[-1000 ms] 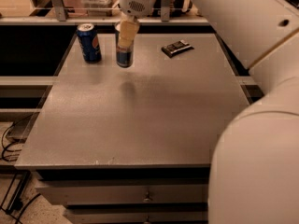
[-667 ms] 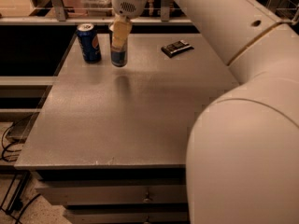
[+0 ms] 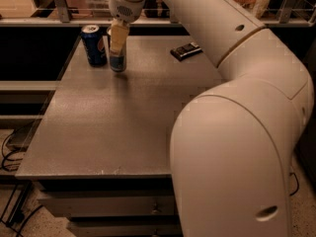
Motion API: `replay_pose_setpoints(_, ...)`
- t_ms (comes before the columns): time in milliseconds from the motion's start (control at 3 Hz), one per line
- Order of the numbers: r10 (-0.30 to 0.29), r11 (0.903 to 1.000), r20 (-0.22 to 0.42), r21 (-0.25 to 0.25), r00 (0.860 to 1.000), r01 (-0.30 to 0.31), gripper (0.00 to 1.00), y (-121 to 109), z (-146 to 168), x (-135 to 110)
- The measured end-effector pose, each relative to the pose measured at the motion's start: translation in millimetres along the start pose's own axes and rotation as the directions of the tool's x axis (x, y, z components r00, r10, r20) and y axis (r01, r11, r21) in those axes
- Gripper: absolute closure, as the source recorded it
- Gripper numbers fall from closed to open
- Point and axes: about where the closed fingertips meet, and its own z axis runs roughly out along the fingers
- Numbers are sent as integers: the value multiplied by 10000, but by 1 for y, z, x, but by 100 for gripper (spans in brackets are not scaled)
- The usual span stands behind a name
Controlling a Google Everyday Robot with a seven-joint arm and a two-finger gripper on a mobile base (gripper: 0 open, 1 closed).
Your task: Move redbull can near pepsi can
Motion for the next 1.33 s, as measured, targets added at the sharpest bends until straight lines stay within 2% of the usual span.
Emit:
replay_pose_setpoints(1000,348,9986,121,-409,9993,-342,14,0,26,-11)
replay_pose_setpoints(1333,489,9968,439,-658,9978,-460,0,4,29,-18)
